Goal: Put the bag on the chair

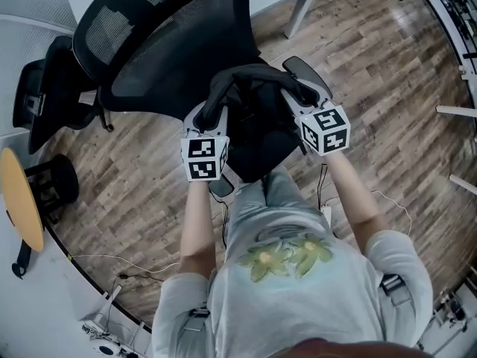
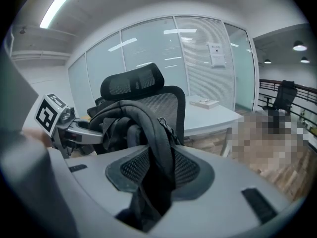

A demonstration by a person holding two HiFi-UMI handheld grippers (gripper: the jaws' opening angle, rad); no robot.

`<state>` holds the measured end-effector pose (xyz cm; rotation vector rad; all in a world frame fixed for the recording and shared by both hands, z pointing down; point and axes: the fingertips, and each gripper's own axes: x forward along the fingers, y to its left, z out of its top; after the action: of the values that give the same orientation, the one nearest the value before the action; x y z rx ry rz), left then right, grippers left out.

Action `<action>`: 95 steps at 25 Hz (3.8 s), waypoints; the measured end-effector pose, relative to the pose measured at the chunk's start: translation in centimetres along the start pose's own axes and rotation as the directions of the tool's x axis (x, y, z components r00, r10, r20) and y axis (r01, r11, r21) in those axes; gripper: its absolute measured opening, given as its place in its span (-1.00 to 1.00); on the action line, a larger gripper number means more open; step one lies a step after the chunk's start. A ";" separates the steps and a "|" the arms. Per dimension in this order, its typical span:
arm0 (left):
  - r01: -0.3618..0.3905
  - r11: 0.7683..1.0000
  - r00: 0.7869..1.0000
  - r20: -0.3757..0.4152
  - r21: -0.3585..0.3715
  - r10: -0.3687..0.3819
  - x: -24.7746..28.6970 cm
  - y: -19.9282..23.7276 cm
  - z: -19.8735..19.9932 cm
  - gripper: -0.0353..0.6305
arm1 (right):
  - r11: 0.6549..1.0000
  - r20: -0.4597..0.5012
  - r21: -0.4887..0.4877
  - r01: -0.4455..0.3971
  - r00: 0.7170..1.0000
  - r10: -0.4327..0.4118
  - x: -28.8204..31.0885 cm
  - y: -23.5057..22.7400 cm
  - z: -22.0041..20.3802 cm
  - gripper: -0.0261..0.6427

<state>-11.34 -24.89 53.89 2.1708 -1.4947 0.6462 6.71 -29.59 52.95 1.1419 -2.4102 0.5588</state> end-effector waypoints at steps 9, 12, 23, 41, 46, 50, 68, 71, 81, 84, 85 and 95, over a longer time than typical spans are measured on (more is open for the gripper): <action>-0.007 1.000 1.000 0.007 0.030 0.007 1.9 0.7 -1.1 -0.41 | 0.999 -0.022 -0.033 -0.011 1.000 0.011 1.7 -0.9 -1.3 -0.50; -0.035 0.999 0.999 0.022 0.032 0.035 2.4 1.6 -1.6 -0.39 | 0.997 -0.029 -0.064 -0.035 0.999 0.034 2.9 -0.8 -1.6 -0.50; -0.075 0.997 0.994 0.078 0.010 0.074 4.4 4.0 -2.7 -0.34 | 0.992 0.021 -0.121 -0.033 0.999 0.035 6.1 -1.1 -2.4 -0.49; -0.122 0.991 0.987 0.098 -0.050 0.127 9.7 8.8 -2.6 -0.31 | 0.977 -0.043 -0.210 0.025 0.999 -0.034 14.8 -3.8 -1.2 -0.46; -0.138 0.988 0.989 0.043 -0.071 0.142 11.2 9.9 -2.5 -0.31 | 0.982 -0.104 -0.191 0.008 0.994 -0.029 17.3 -4.7 -1.1 -0.46; -0.129 0.988 0.991 0.012 -0.082 0.130 12.2 10.8 -2.5 -0.31 | 0.985 -0.140 -0.174 0.009 0.990 -0.034 19.1 -5.3 -0.9 -0.46; -0.049 0.997 0.995 -0.090 -0.061 0.043 13.6 11.3 -2.9 -0.21 | 0.993 -0.218 -0.110 -0.033 0.976 0.009 21.3 -6.4 -1.0 -0.37; -0.035 0.995 0.993 -0.112 -0.095 0.024 13.2 11.2 -2.8 -0.15 | 0.995 -0.237 -0.077 -0.067 0.970 0.048 20.2 -6.4 -0.5 -0.26; -0.056 0.994 0.998 -0.017 -0.092 0.055 9.5 10.5 0.8 0.00 | 0.989 -0.165 -0.146 -0.038 0.986 0.014 16.5 -5.8 2.0 -0.11; -0.059 0.994 0.997 0.037 -0.090 0.062 7.6 9.6 2.2 0.00 | 0.994 -0.107 -0.104 -0.037 0.994 0.025 14.8 -4.8 3.1 -0.11; -0.062 0.994 0.996 0.054 -0.088 0.066 7.0 9.3 2.7 -0.01 | 0.995 -0.089 -0.090 -0.041 0.996 0.033 14.3 -4.3 3.4 -0.12; -0.085 0.995 0.983 0.160 -0.060 0.093 0.6 5.6 5.5 -0.41 | 0.999 0.082 -0.025 -0.033 0.996 0.035 7.4 0.5 5.5 -0.73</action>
<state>-15.68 -30.40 50.30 2.1715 -1.6810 0.4612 1.01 -36.78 52.17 1.1372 -2.5040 0.5015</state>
